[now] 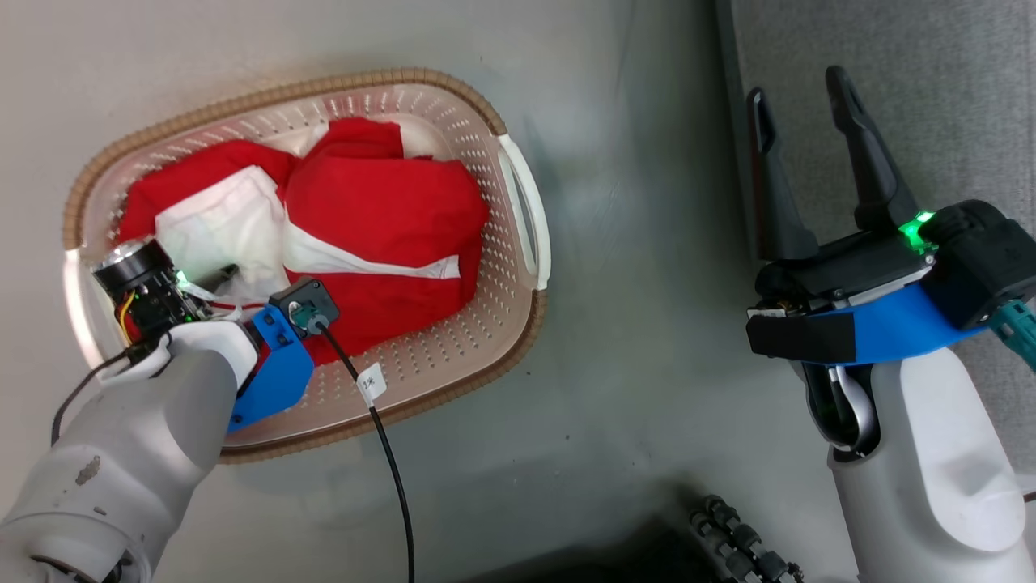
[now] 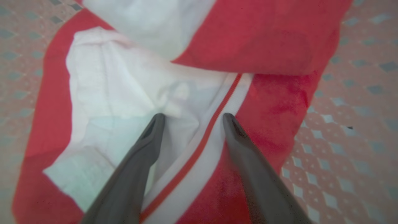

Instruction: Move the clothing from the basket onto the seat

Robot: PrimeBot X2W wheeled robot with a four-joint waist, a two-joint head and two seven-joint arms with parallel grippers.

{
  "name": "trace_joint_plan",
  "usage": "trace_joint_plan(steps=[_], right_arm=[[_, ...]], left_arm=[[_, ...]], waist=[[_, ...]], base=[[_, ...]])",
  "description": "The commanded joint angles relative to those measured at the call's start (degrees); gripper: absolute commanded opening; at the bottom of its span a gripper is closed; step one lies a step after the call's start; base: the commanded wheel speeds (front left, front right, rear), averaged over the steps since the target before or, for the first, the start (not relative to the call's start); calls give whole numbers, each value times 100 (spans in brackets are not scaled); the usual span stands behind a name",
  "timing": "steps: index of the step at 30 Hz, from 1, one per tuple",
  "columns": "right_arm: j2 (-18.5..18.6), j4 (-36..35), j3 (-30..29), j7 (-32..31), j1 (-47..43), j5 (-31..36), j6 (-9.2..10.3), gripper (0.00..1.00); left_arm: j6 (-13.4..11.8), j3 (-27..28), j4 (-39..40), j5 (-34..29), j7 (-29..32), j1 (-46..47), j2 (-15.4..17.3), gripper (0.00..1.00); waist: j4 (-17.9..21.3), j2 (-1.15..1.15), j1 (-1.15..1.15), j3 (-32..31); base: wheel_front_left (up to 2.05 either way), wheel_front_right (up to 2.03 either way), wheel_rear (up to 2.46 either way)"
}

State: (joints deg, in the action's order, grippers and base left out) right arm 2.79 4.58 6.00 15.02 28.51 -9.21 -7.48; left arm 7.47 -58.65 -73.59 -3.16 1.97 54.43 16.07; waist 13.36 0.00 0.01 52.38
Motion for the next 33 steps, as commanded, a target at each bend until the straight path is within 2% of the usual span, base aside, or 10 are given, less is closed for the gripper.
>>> trace_joint_plan(steps=[1,14,18,19,20,33], right_arm=[[18,-102,-17,23,121,11,-3,100],[18,-424,-53,23,73,-52,-3,100],[18,-456,-48,23,63,-69,-3,100],[18,-457,-45,23,75,-71,-3,100],[18,-453,-46,23,96,-78,-3,100],[18,-397,-92,23,171,-85,-3,100]], left_arm=[[0,-111,-12,-45,117,151,47,100],[0,-706,-36,135,427,486,261,100],[-8,-854,-48,364,589,484,279,100],[-8,-927,-55,394,652,480,287,47],[-8,-999,-58,432,658,500,299,1],[-10,-1360,-29,912,553,438,116,0]], waist=[[54,0,-1,254],[154,0,-1,723],[166,0,-1,770],[169,0,-1,773],[171,0,-1,776],[123,0,-1,435]], base=[[0,0,0],[0,0,0],[0,0,0],[0,0,0],[0,0,0],[0,0,0]])
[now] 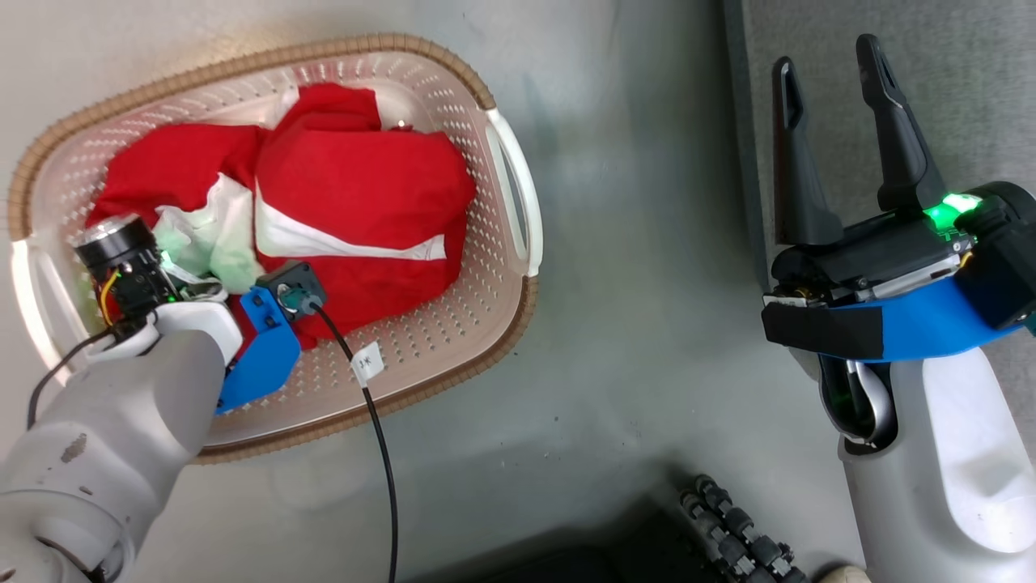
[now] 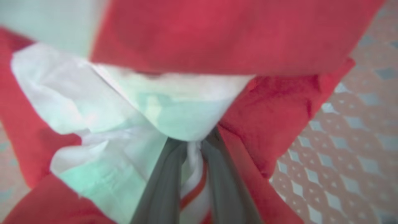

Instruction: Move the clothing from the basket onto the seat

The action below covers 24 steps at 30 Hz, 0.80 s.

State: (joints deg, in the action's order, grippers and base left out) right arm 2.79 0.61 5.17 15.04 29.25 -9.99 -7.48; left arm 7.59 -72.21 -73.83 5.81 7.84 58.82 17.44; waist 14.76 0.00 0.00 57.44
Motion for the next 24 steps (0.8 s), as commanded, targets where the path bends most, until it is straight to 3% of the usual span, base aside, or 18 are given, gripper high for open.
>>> trace_joint_plan(steps=[1,24], right_arm=[[18,11,-5,22,81,2,-3,100],[20,383,-134,22,-417,374,-3,100]], left_arm=[[-22,-9,-4,50,-62,-36,-41,0],[-33,253,32,959,-1268,-609,-792,0]], waist=[[-26,0,0,-130],[-819,0,0,-2064]], base=[[0,0,0],[0,0,0]])
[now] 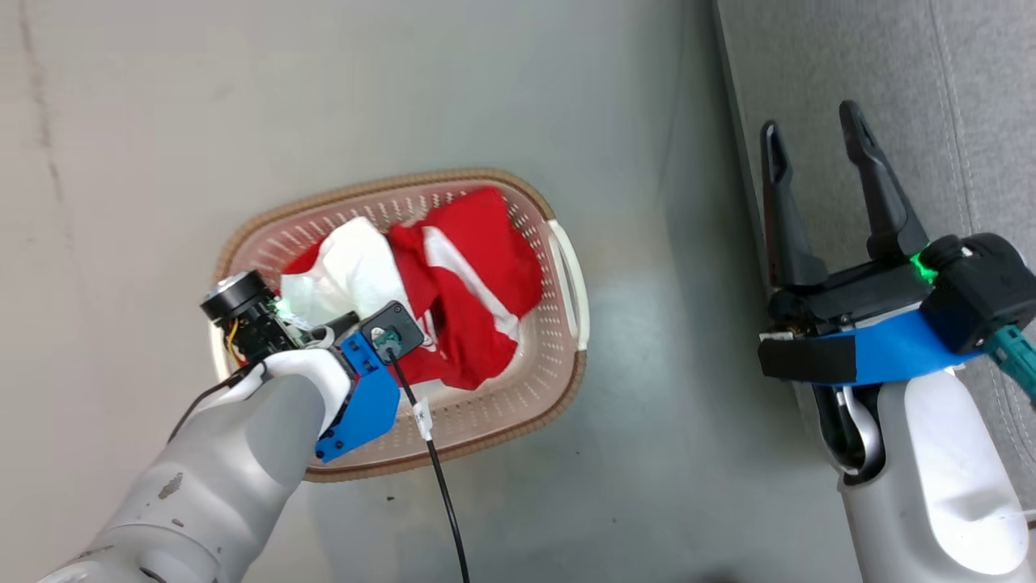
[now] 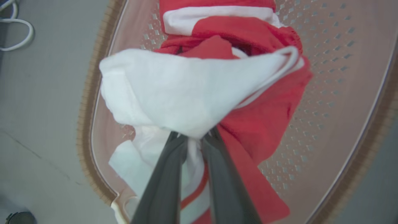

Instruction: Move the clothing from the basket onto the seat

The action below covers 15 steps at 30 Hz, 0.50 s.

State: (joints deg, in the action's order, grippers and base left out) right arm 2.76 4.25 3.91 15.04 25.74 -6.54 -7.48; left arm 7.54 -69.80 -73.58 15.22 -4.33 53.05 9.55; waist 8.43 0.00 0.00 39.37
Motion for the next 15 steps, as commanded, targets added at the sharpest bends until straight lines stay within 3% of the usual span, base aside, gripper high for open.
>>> trace_joint_plan(steps=[1,15], right_arm=[[22,35,-21,22,-90,39,-3,100],[23,235,-118,22,-642,225,-3,100]], left_arm=[[-30,23,6,53,-105,-51,-34,0],[-23,360,81,600,-960,-350,-288,0]], waist=[[-223,0,0,-334],[-672,0,0,-1553]], base=[[0,0,0],[0,0,0]])
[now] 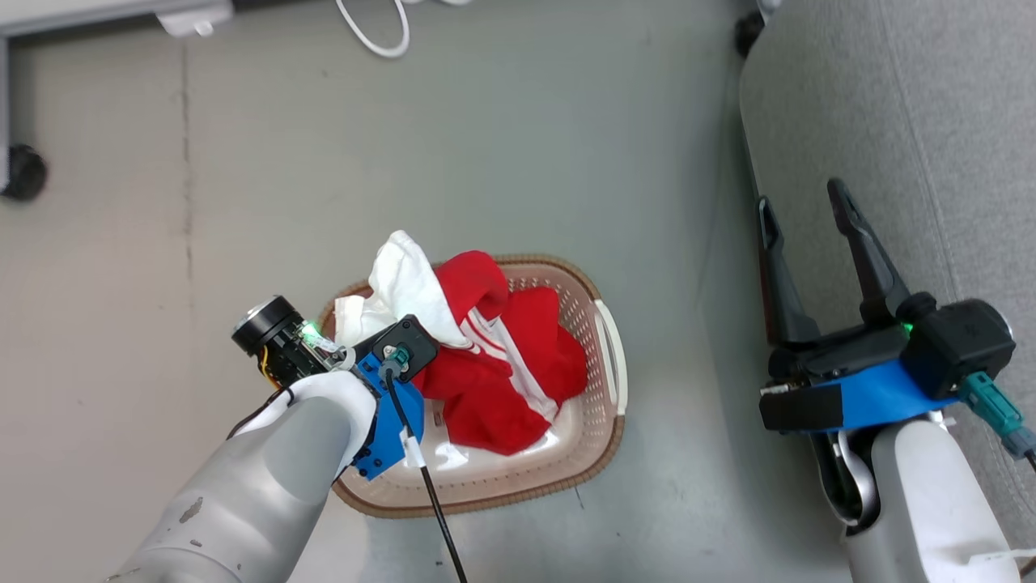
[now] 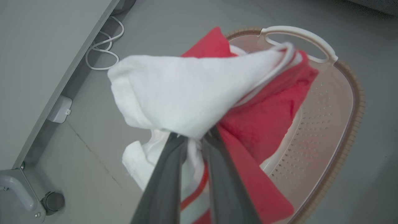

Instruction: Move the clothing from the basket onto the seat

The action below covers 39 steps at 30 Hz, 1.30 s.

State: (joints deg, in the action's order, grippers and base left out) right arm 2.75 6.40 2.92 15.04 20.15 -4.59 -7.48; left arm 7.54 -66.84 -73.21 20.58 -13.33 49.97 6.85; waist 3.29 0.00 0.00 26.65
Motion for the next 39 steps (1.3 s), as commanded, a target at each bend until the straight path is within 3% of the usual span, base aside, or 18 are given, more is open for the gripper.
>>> trace_joint_plan(steps=[1,10,23,39], right_arm=[[24,35,-40,22,-132,42,-3,100],[23,123,-97,22,-524,51,-3,100],[23,253,-132,22,-1029,-48,-3,100],[23,363,-84,22,-1555,-265,-3,100]], left_arm=[[-22,89,73,104,-95,-70,-35,0],[-87,466,582,425,-192,-173,-45,0],[-389,1426,2287,525,-195,-637,314,0],[-446,1894,3228,424,-195,-1147,176,0]], waist=[[-198,0,0,-383],[-425,0,0,-977],[-555,0,0,-1750],[-684,0,0,-2426]], base=[[0,0,0],[0,0,0],[0,0,0],[0,0,0]])
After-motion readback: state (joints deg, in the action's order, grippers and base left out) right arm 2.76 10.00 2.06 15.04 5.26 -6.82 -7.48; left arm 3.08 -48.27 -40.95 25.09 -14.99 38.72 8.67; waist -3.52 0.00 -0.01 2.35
